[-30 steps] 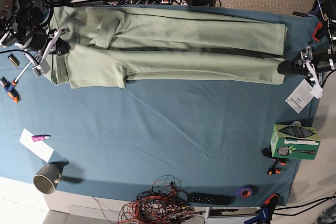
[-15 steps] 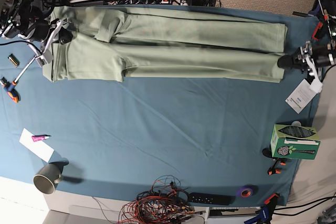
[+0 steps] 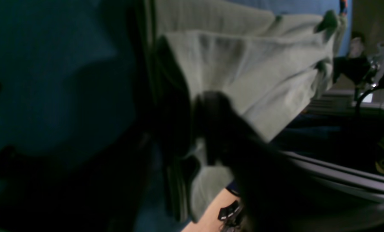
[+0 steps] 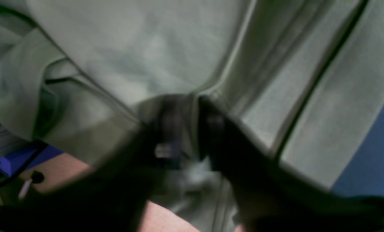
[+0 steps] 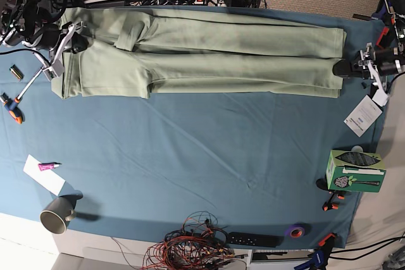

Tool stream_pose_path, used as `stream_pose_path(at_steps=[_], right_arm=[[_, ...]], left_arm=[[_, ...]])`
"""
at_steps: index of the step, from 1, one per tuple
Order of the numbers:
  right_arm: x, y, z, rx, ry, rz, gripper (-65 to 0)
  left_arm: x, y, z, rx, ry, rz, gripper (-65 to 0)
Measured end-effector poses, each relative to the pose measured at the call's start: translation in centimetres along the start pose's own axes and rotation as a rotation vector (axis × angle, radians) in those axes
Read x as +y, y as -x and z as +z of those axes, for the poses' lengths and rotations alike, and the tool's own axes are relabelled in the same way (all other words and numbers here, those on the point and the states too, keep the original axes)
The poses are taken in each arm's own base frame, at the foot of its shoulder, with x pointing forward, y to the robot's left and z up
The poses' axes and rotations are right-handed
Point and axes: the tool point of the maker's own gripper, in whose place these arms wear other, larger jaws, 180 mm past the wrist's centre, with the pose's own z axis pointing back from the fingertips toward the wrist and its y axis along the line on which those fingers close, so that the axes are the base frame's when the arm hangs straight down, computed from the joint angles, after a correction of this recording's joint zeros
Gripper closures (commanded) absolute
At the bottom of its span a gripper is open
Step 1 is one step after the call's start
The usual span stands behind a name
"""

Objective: Fold the T-shirt properly
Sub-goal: 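Lower the folded hem onto the shirt and smooth it with both grippers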

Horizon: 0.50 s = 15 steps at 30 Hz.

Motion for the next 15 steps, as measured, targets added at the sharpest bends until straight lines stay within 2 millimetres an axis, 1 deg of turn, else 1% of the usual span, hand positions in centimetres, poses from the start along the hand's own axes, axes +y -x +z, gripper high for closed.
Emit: stream_pose_path(at_steps=[1, 7, 15], right_arm=[[0.0, -0.1, 0.0, -0.004, 0.0, 0.0, -23.7], [0.0, -0.2, 0.0, -0.009, 0.0, 0.0, -23.7], [0.0, -0.3, 0.0, -0.012, 0.001, 0.003, -23.7]], left_arm=[[0.0, 0.0, 0.0, -0.001, 0.001, 0.0, -22.3], [-0.1, -0.3, 0.2, -0.006, -0.005, -0.013, -22.3], [-1.4, -2.9, 1.5, -0.073, -0.02, -0.105, -22.3]])
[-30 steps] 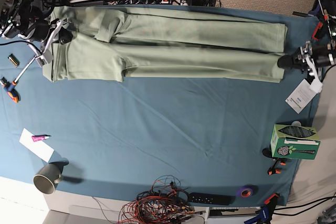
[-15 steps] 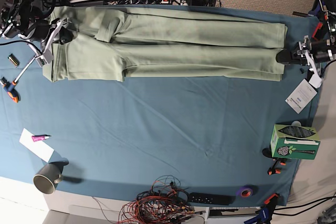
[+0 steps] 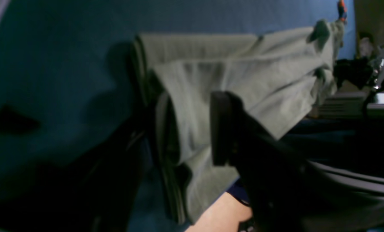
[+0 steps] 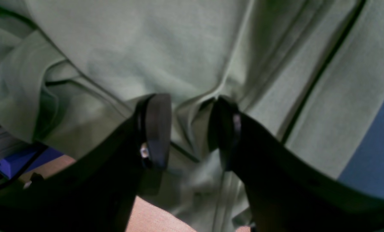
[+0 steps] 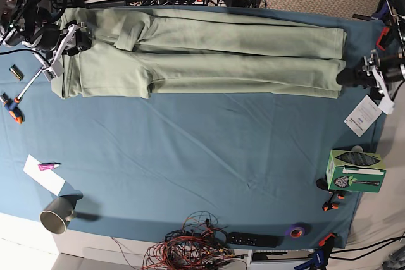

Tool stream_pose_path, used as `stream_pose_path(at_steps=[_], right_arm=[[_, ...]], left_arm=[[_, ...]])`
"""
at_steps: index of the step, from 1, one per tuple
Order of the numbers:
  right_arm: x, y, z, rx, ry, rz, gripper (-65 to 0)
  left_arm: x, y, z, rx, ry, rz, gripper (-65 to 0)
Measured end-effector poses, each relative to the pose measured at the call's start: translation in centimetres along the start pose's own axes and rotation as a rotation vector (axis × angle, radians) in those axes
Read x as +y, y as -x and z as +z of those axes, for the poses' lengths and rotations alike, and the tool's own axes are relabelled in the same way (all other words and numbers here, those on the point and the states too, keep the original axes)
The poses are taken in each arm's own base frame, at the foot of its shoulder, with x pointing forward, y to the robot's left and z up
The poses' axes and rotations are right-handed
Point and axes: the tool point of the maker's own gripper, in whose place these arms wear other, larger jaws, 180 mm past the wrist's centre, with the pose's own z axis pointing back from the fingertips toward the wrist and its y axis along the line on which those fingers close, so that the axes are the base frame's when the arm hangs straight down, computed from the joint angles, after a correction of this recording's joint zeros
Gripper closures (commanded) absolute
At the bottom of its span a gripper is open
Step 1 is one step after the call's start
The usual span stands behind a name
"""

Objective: Fold the T-shirt properly
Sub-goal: 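Lower the folded hem onto the shirt and smooth it with both grippers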

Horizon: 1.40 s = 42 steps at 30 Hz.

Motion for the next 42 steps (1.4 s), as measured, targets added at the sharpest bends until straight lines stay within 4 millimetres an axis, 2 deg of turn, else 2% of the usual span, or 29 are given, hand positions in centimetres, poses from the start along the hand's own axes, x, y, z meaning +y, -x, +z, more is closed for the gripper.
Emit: stream_pose_path(at_steps=[4, 9, 11, 14, 17, 19, 21, 24, 28, 30, 36, 41, 42], right_arm=[[-0.3, -1.4, 1.2, -0.042, 0.034, 0.028, -23.7], [-2.5, -3.8, 4.2, -0.167, 0.133, 0.025, -23.7], [-3.5, -4.0, 5.0, -0.193, 0.172, 0.015, -23.7], [-4.2, -3.8, 5.4, -0.188, 0.209, 0.012, -23.7], [-4.6, -4.5, 5.4, -0.236, 0.237, 0.01, -23.7], [-4.1, -5.2, 4.6, -0.309, 0.227, -0.041, -23.7], [-2.8, -5.4, 2.9, -0.351, 0.18, -0.111, -23.6], [-1.1, -5.4, 0.6, -0.387, 0.113, -0.204, -23.6], [-0.5, -5.9, -0.6, -0.417, 0.085, -0.252, -23.6], [-0.7, -6.2, -0.6, -0.44, 0.094, -0.271, -23.6], [-3.1, -7.0, -0.5, -0.452, 0.195, -0.299, -23.6], [-3.6, -5.9, -3.2, -0.423, 0.145, -0.405, -23.6], [-3.6, -6.3, -3.5, -0.451, 0.126, -0.425, -23.6]], left_arm=[[0.0, -1.4, 1.1, -0.054, -0.017, -0.021, -22.4], [0.3, -2.0, 1.9, -0.09, -0.029, -0.018, -22.3], [0.3, -2.0, 1.9, -0.091, -0.029, -0.018, -22.3], [0.3, -2.0, 1.9, -0.09, -0.029, -0.018, -22.3], [0.3, -2.0, 2.0, -0.09, -0.03, -0.018, -22.4], [0.3, -2.0, 1.9, -0.09, -0.029, -0.018, -24.3], [0.3, -2.0, 1.9, -0.091, -0.029, -0.019, -27.0], [0.2, -2.0, 1.9, -0.09, -0.029, -0.019, -27.3], [0.3, -2.0, 1.9, -0.09, -0.029, -0.019, -27.3], [0.3, -2.0, 1.9, -0.091, -0.029, -0.019, -27.3], [0.2, -2.0, 1.9, -0.091, -0.029, -0.019, -27.3], [0.3, -2.0, 1.9, -0.091, -0.029, -0.019, -27.3], [0.3, -2.0, 1.9, -0.091, -0.029, -0.019, -27.3]])
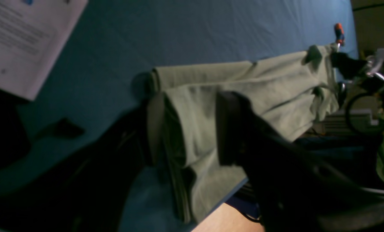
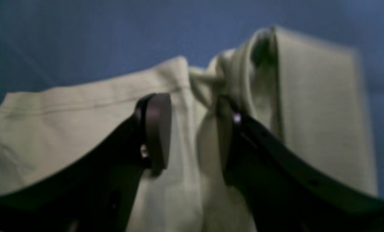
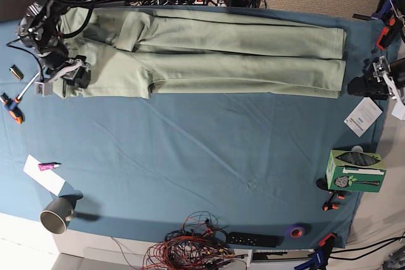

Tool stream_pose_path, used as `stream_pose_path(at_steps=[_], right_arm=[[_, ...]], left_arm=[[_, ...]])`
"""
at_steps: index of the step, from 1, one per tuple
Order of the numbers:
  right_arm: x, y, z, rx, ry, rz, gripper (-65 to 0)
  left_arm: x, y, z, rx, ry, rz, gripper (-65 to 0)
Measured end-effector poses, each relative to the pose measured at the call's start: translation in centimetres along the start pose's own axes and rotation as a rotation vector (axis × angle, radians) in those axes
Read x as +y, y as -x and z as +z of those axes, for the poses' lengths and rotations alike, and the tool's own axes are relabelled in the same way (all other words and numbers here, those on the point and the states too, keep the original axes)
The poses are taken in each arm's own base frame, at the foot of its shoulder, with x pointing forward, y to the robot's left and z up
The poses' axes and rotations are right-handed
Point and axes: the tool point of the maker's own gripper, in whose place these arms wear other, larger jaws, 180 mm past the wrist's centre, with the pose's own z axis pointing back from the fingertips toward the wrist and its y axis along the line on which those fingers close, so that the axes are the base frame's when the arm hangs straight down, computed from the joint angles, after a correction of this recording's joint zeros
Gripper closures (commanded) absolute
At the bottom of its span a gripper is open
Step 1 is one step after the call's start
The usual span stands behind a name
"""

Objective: Fold the T-shirt properly
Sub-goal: 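Lower the folded hem onto the shirt and smooth it with both grippers, then open the right gripper and raise it from the folded shirt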

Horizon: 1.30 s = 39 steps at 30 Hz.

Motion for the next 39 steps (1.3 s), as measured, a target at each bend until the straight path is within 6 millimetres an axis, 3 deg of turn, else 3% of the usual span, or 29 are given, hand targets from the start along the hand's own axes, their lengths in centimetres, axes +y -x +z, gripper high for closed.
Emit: stream_pose_path(at_steps=[5, 18, 20, 23, 28, 34, 39], right_arm=[[0.0, -0.3, -1.0, -0.02, -0.028, -0.055, -23.6], [1.4, 0.1, -0.6, 0.026, -0.082, -0.026, -23.3], [1.4, 0.1, -0.5, 0.035, -0.074, -0.011, -17.5], [1.4, 0.3, -0.3, 0.049, -0.072, -0.002, -1.7], [2.0, 0.2, -0.1, 0.061, -0.097, 0.038, 0.0], [5.8, -2.1, 2.6, -0.014, -0.213, 0.091, 0.0], [7.7, -1.7, 6.1, -0.01, -0.194, 0.239, 0.0]], left_arm=[[0.0, 0.0, 0.0, 0.0, 0.0, 0.0, -27.3], [0.0, 0.0, 0.0, 0.0, 0.0, 0.0, -27.3], [0.0, 0.0, 0.0, 0.001, 0.0, 0.0, -27.2], [0.0, 0.0, 0.0, 0.001, 0.0, 0.0, -27.2], [0.0, 0.0, 0.0, 0.001, 0.0, 0.001, -27.2], [0.0, 0.0, 0.0, 0.001, 0.0, 0.001, -27.2], [0.0, 0.1, 0.0, 0.003, -0.001, 0.002, -27.2]])
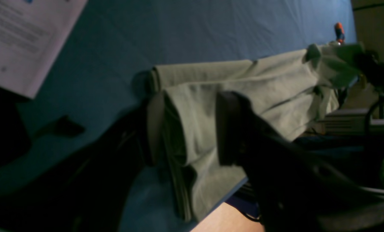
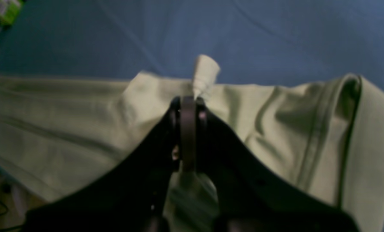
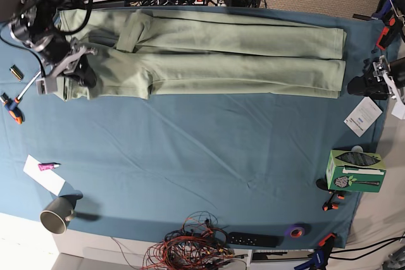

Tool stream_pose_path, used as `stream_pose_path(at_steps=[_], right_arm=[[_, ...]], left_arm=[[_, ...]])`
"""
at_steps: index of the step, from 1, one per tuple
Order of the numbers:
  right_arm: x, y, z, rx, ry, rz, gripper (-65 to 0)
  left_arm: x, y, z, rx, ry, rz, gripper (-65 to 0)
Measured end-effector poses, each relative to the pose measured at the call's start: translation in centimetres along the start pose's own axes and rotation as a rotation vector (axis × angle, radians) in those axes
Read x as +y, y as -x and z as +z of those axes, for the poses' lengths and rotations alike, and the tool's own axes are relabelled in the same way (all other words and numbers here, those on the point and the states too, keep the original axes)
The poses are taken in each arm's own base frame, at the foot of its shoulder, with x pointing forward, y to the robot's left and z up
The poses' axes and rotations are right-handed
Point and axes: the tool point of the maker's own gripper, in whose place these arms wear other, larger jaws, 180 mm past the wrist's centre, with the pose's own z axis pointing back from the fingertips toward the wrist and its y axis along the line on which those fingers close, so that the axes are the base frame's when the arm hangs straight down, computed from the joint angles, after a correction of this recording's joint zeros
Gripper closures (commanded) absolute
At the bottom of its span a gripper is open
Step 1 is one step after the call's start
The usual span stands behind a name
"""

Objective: Fold the T-shirt properly
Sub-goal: 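Open the right gripper and raise it from the folded shirt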

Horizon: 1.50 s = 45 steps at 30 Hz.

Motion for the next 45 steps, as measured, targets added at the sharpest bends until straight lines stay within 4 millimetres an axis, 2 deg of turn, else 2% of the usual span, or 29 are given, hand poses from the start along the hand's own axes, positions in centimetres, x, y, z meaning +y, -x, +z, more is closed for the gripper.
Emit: stream_pose_path(at_steps=[5, 9, 17, 22, 25, 28, 30, 45], right_arm=[[2.4, 0.6, 2.5, 0.036, 0.008, 0.106, 0.0], [3.7, 1.3, 3.3, 0.048, -0.025, 0.109, 0.0], [4.1, 4.9, 4.4, 0.168, -0.035, 0.078, 0.0], [4.1, 6.1, 4.9, 0.214, -0.034, 0.069, 0.0], [3.9, 6.3, 4.9, 0.225, -0.021, 0.075, -1.2], [3.4, 6.3, 4.9, 0.225, 0.002, 0.086, -15.3], [3.0, 6.2, 4.9, 0.225, 0.022, 0.096, -19.7], [0.0, 3.5, 4.2, 0.156, 0.18, 0.202, -19.7]], left_arm=[[0.0, 0.0, 0.0, -0.001, 0.0, 0.0, -27.2], [0.0, 0.0, 0.0, 0.0, 0.0, 0.0, -27.2], [0.0, 0.0, 0.0, 0.0, 0.0, 0.0, -27.2], [0.0, 0.0, 0.0, 0.0, 0.0, 0.0, -27.2], [0.0, 0.0, 0.0, -0.001, 0.0, 0.0, -27.3], [0.0, 0.0, 0.0, -0.001, 0.0, 0.0, -27.3], [0.0, 0.0, 0.0, -0.001, 0.0, 0.0, -27.3], [0.0, 0.0, 0.0, -0.001, 0.0, 0.0, -27.3]])
